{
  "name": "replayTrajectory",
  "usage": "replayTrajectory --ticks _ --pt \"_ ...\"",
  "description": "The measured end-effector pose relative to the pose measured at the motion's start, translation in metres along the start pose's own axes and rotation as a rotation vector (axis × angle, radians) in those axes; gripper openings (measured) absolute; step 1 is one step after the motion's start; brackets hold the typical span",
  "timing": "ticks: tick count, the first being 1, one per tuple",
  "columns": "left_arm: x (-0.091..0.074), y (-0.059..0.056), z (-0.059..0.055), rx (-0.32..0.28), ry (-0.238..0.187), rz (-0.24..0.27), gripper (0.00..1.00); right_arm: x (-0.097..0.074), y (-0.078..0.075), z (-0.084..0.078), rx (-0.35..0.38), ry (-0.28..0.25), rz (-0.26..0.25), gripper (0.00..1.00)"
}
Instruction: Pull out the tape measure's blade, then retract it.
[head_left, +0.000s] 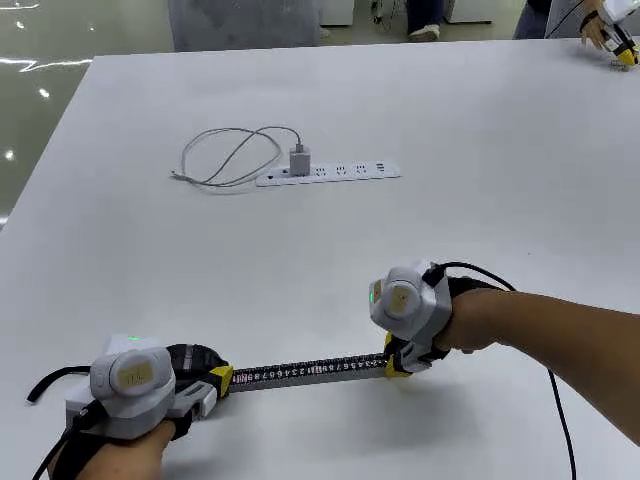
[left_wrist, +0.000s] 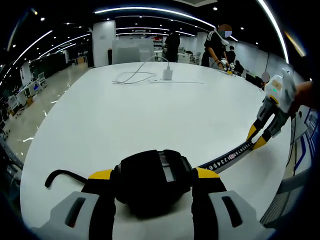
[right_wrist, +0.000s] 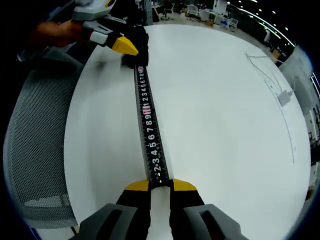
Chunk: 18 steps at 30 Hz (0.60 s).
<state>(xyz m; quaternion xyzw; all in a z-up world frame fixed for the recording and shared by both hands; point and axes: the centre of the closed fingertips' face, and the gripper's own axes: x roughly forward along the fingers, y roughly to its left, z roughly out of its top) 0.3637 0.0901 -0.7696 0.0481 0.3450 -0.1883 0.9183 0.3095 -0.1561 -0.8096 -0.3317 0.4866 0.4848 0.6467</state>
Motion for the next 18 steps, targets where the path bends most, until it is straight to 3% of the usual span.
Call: replayTrajectory --ticks 18 --pt "0.0011 0.0008 -0.0002 0.002 0.010 -0.003 0.57 0.0024 -0.0001 0.0050 -0.027 0.007 0.000 0.09"
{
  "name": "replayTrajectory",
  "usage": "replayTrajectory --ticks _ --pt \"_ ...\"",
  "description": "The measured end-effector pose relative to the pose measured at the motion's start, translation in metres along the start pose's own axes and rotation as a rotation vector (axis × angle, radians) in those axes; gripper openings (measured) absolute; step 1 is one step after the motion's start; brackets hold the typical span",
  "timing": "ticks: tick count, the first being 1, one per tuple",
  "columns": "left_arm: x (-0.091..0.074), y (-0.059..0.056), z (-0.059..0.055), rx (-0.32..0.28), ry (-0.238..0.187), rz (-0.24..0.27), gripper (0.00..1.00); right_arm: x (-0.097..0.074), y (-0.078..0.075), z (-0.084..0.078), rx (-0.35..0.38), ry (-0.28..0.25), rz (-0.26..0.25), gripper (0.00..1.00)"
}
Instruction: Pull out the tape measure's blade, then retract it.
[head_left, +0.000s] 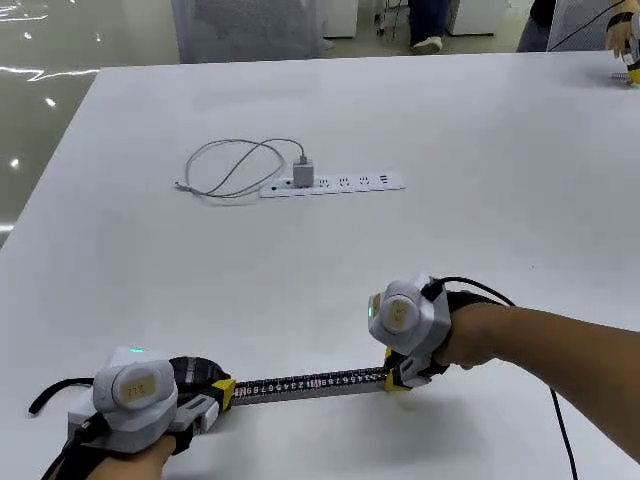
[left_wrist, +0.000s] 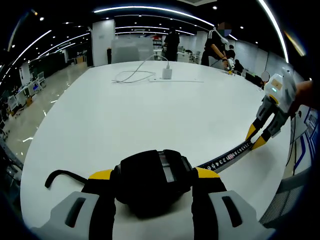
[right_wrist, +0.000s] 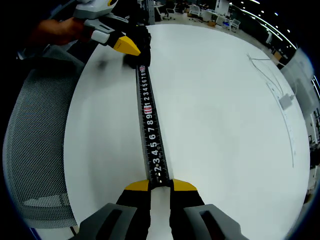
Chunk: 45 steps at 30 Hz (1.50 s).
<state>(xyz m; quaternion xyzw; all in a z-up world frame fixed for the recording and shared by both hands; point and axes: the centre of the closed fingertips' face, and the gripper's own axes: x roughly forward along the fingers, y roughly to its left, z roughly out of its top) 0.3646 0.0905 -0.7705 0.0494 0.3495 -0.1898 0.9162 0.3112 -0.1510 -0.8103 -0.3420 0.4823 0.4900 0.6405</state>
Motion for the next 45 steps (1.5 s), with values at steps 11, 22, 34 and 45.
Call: replayTrajectory --ticks 11,22,34,45 --pt "0.001 0.000 0.000 0.001 -0.004 0.001 0.57 0.001 0.001 0.003 -0.028 -0.014 -0.001 0.09" --pt "0.000 0.000 0.000 0.001 -0.007 0.002 0.57 0.001 0.001 0.005 -0.026 -0.002 -0.011 0.09" --pt "0.000 0.000 0.000 0.004 -0.011 0.002 0.57 0.002 0.002 0.008 -0.026 0.002 -0.013 0.09" --pt "0.000 0.000 0.000 0.003 -0.014 0.002 0.57 0.003 0.003 0.011 -0.045 0.017 -0.016 0.09"
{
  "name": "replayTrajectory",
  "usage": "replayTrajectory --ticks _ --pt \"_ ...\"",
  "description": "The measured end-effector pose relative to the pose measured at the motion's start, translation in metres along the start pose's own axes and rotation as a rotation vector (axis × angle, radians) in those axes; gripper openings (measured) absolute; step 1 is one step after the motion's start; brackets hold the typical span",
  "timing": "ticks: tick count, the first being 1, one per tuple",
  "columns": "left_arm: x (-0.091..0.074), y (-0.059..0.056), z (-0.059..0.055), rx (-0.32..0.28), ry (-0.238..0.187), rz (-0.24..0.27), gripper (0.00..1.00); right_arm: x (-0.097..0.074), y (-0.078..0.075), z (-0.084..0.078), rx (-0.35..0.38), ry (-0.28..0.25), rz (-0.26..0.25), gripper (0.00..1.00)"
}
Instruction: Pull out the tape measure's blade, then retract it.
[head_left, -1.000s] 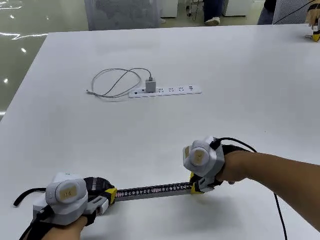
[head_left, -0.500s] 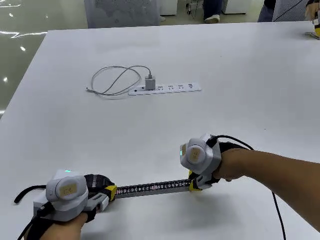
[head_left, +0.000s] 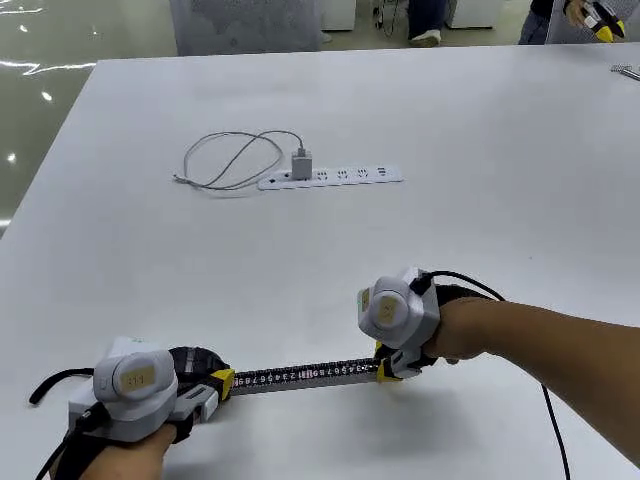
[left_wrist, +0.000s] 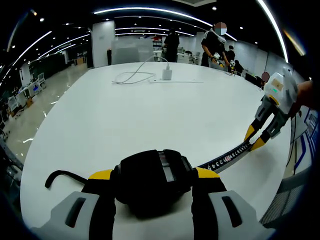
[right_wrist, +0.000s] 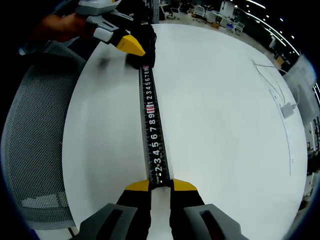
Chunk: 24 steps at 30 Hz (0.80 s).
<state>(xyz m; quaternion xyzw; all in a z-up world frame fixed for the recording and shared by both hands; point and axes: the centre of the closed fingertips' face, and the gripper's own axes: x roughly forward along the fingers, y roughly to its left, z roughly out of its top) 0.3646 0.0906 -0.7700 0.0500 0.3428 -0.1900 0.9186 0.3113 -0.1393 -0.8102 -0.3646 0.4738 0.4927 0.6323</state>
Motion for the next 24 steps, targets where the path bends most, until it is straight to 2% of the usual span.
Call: replayTrajectory --ticks 7,24 --pt "0.0004 0.0003 0.0002 -0.001 0.000 0.000 0.57 0.0001 -0.0002 0.0009 0.019 -0.016 -0.002 0.09" --pt "0.0002 -0.0001 -0.0001 -0.003 -0.001 0.002 0.57 0.0015 -0.0002 0.0060 0.012 -0.011 -0.003 0.09"
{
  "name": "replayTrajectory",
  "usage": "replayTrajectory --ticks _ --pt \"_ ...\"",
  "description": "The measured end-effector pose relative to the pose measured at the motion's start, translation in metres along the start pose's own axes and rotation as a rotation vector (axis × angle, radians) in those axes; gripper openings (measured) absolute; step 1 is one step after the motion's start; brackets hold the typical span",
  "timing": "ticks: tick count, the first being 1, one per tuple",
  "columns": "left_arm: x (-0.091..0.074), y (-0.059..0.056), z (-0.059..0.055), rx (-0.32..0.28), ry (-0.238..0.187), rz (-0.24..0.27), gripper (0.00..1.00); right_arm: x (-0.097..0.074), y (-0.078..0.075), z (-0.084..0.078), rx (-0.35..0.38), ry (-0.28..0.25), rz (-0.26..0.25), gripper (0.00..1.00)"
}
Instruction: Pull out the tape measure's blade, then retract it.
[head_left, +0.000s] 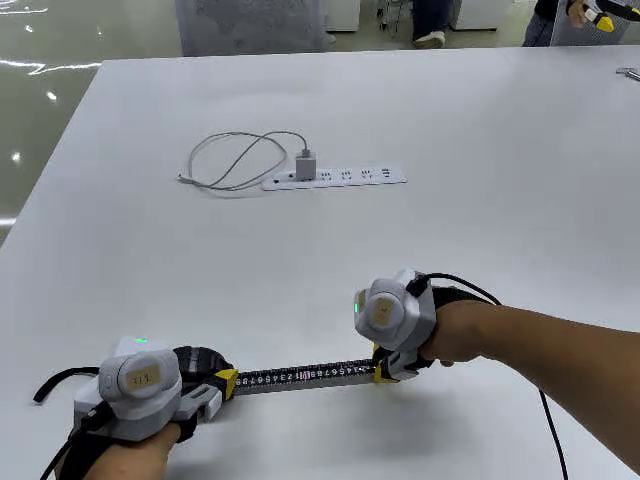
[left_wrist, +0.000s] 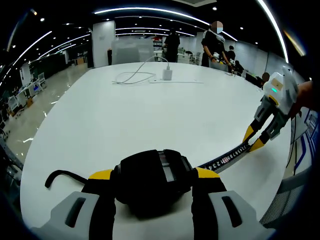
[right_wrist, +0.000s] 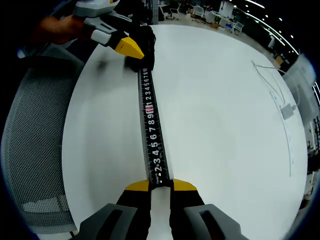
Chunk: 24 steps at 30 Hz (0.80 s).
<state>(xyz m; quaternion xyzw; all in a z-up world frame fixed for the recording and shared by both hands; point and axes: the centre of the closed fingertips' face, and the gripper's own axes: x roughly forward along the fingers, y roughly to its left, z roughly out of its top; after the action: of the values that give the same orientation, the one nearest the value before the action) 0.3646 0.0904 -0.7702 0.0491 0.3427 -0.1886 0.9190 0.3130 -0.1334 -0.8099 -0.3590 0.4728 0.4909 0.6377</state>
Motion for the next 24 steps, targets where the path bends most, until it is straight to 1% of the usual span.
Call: replayTrajectory --ticks 14,24 --pt "0.0002 0.0002 0.0004 0.002 0.002 -0.002 0.57 0.0010 -0.0004 0.0047 -0.012 -0.005 0.004 0.09" --pt "-0.0002 0.0004 0.0003 0.003 0.004 -0.003 0.57 0.0021 0.0005 0.0073 -0.001 -0.004 -0.001 0.09"
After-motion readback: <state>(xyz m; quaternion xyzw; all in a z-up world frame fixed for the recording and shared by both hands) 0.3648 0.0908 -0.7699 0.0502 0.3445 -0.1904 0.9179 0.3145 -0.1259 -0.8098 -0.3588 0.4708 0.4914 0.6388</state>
